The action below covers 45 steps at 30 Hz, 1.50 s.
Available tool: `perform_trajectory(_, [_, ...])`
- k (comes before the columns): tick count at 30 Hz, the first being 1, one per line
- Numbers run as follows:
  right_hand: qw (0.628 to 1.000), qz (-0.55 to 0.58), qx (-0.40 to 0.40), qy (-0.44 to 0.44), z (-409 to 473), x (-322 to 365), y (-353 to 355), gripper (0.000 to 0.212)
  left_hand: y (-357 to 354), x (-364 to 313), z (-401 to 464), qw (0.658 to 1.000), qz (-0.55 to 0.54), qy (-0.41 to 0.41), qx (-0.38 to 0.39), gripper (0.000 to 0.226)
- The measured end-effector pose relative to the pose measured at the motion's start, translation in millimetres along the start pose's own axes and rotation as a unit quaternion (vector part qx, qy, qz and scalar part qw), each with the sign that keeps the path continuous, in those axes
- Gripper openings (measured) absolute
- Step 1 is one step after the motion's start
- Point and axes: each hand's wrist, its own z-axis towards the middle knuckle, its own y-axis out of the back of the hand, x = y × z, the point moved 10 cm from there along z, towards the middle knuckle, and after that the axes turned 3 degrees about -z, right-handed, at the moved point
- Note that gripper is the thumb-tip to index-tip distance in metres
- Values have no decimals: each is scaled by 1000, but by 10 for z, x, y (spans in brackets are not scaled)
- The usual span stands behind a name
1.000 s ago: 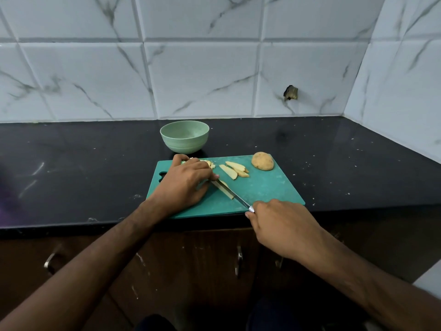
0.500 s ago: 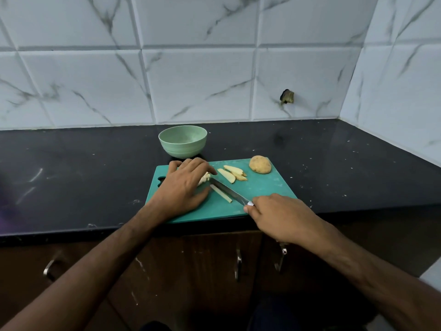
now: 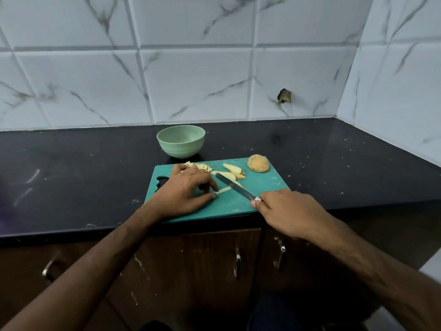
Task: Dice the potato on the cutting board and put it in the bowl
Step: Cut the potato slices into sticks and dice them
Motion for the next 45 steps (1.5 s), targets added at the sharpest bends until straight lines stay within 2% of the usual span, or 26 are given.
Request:
perform_trajectory(4, [1000, -8, -16, -8, -64, -64, 26, 42, -25, 25, -6, 1000, -22, 0, 12, 16])
perform_trajectory(9, [999, -44, -26, -2, -188, -75, 41, 42, -49, 27, -6, 999, -33, 2, 36, 33])
perform_trajectory(14, [998, -48, -39, -4, -271, -2, -41, 34, -74, 18, -3, 999, -31, -1, 41, 36])
perform_trajectory(22, [998, -39, -48, -1, -101, 4, 94, 35, -92, -49, -113, 995, 36, -11, 89, 45])
perform_trajectory(31, [997, -61, -54, 16, -225, 144, -44, 33, -104, 1, -117, 996, 15, 0, 88, 45])
perform_trajectory(39, [998, -40, -37, 16, -98, 95, 141, 37, -50, -34, -126, 997, 29, 1, 71, 42])
perform_trajectory(45, [999, -42, -27, 19, -246, 161, -36, 34, -73, -7, -125, 997, 21, 5, 77, 44])
